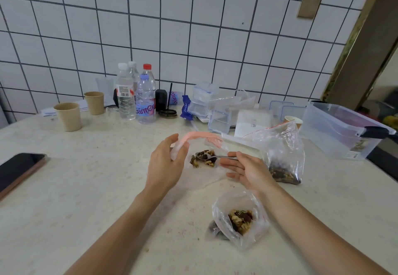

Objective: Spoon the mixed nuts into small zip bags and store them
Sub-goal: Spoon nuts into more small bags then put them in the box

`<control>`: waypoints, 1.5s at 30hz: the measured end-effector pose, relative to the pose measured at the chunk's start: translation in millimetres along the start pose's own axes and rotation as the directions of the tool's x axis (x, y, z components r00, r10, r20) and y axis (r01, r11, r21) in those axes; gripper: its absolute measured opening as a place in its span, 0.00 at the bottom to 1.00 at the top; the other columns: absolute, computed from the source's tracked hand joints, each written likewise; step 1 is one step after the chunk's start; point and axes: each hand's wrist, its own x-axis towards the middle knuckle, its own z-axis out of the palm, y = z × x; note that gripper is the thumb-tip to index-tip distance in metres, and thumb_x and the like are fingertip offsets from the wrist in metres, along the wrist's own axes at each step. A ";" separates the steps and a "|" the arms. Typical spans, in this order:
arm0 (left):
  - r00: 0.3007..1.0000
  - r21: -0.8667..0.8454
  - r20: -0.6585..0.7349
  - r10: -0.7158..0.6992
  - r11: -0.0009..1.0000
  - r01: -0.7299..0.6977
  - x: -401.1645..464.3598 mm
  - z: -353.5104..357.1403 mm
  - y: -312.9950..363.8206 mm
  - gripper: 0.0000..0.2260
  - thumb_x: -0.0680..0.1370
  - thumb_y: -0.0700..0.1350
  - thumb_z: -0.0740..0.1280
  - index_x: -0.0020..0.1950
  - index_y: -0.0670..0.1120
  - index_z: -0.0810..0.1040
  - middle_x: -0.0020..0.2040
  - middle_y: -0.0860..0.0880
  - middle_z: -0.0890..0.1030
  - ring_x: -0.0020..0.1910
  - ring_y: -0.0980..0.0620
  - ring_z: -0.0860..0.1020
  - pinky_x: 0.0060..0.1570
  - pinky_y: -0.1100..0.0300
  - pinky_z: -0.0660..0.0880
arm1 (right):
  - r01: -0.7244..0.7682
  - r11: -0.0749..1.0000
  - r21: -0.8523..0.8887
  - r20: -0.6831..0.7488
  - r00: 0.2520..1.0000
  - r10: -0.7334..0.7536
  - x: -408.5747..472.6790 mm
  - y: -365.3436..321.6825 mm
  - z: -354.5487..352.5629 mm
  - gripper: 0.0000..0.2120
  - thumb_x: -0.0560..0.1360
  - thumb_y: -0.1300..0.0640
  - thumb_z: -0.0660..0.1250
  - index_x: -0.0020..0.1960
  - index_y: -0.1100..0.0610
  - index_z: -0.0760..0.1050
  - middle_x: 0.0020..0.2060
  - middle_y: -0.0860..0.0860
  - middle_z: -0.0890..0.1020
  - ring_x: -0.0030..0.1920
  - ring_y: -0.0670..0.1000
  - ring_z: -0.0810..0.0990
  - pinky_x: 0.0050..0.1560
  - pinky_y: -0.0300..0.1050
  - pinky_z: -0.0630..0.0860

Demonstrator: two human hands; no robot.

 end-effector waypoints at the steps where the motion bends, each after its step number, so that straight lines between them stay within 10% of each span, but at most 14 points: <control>1: 1.000 0.002 0.005 0.019 1.000 -0.019 -1.3 -1.9 2.2 0.25 0.81 0.61 0.66 0.75 0.51 0.73 0.70 0.53 0.78 0.64 0.56 0.76 0.62 0.57 0.72 | 0.017 1.000 -0.017 -0.005 1.000 -0.017 -5.5 -3.6 -1.6 0.15 0.88 0.55 0.55 0.60 0.61 0.78 0.50 0.58 0.88 0.53 0.55 0.88 0.50 0.51 0.80; 5: 0.990 0.087 0.005 0.143 0.986 -0.143 -7.1 -9.7 14.0 0.25 0.80 0.61 0.68 0.75 0.54 0.72 0.70 0.54 0.76 0.68 0.54 0.73 0.66 0.54 0.72 | 0.089 0.994 -0.059 0.011 0.996 -0.088 -37.2 -26.0 -12.0 0.16 0.88 0.54 0.55 0.59 0.62 0.78 0.50 0.59 0.88 0.53 0.56 0.88 0.52 0.53 0.80; 9: 0.936 0.152 -0.044 0.349 0.928 -0.339 -16.2 -14.8 29.3 0.17 0.81 0.56 0.69 0.68 0.53 0.76 0.67 0.56 0.77 0.67 0.58 0.71 0.63 0.74 0.60 | 0.140 0.986 -0.085 0.022 0.990 -0.139 -78.1 -51.3 -30.2 0.17 0.88 0.54 0.54 0.60 0.63 0.78 0.50 0.61 0.88 0.53 0.58 0.88 0.53 0.55 0.80; 13: 0.885 0.105 -0.007 0.465 0.881 -0.461 -32.9 -14.2 55.4 0.11 0.82 0.53 0.68 0.62 0.53 0.77 0.57 0.57 0.79 0.56 0.62 0.76 0.54 0.72 0.69 | 0.154 0.987 -0.050 -0.007 0.988 -0.154 -111.8 -65.7 -48.9 0.18 0.88 0.53 0.54 0.58 0.65 0.77 0.49 0.64 0.87 0.52 0.62 0.87 0.53 0.57 0.80; 21: 0.870 0.102 0.429 0.244 0.943 -0.315 -80.9 -4.2 65.0 0.21 0.76 0.74 0.57 0.52 0.61 0.79 0.40 0.59 0.81 0.38 0.61 0.80 0.39 0.60 0.78 | 0.144 0.989 -0.031 0.000 0.990 -0.144 -149.7 -56.3 -77.7 0.18 0.87 0.53 0.55 0.53 0.65 0.77 0.43 0.66 0.85 0.48 0.65 0.87 0.42 0.52 0.80; 27: 0.859 0.061 0.471 0.200 0.964 -0.258 -89.7 3.9 65.2 0.06 0.82 0.56 0.67 0.50 0.58 0.83 0.41 0.58 0.83 0.31 0.59 0.81 0.32 0.69 0.73 | 0.239 0.917 -0.320 0.019 0.969 -0.246 -154.2 -32.5 -84.3 0.17 0.87 0.52 0.56 0.53 0.62 0.80 0.41 0.59 0.88 0.46 0.57 0.88 0.41 0.48 0.82; 32: 0.882 0.054 0.463 0.093 0.990 -0.133 -75.4 6.1 66.6 0.04 0.81 0.51 0.71 0.47 0.58 0.84 0.41 0.55 0.84 0.26 0.55 0.81 0.31 0.68 0.74 | 0.549 0.379 -0.745 0.341 0.801 -0.491 -168.2 -26.7 -84.8 0.14 0.87 0.51 0.57 0.54 0.50 0.81 0.45 0.42 0.85 0.50 0.44 0.84 0.50 0.45 0.79; 35: 0.863 0.098 0.505 0.017 0.992 -0.077 -62.1 2.0 64.9 0.04 0.80 0.52 0.72 0.46 0.58 0.86 0.38 0.59 0.84 0.27 0.57 0.81 0.27 0.67 0.72 | 0.660 -0.183 -0.729 0.646 0.574 -0.503 -177.0 -27.3 -79.3 0.15 0.85 0.52 0.59 0.55 0.57 0.82 0.44 0.48 0.83 0.46 0.52 0.82 0.45 0.51 0.80; 37: 0.847 0.104 0.532 -0.012 0.993 -0.051 -55.7 0.0 64.7 0.04 0.79 0.53 0.72 0.47 0.57 0.86 0.38 0.61 0.84 0.27 0.58 0.81 0.27 0.67 0.72 | 0.676 -0.307 -0.670 0.720 0.490 -0.492 -179.0 -26.7 -75.5 0.14 0.84 0.55 0.60 0.54 0.61 0.83 0.43 0.52 0.84 0.45 0.55 0.82 0.43 0.52 0.80; 45: 0.854 0.169 0.512 0.092 0.964 -0.205 -49.3 -10.3 68.6 0.08 0.78 0.57 0.71 0.55 0.57 0.81 0.43 0.55 0.84 0.32 0.60 0.82 0.36 0.67 0.74 | 0.538 0.678 -0.501 0.090 0.812 -0.577 -159.4 -31.2 -67.7 0.15 0.86 0.54 0.58 0.49 0.56 0.81 0.40 0.51 0.87 0.43 0.51 0.84 0.47 0.46 0.80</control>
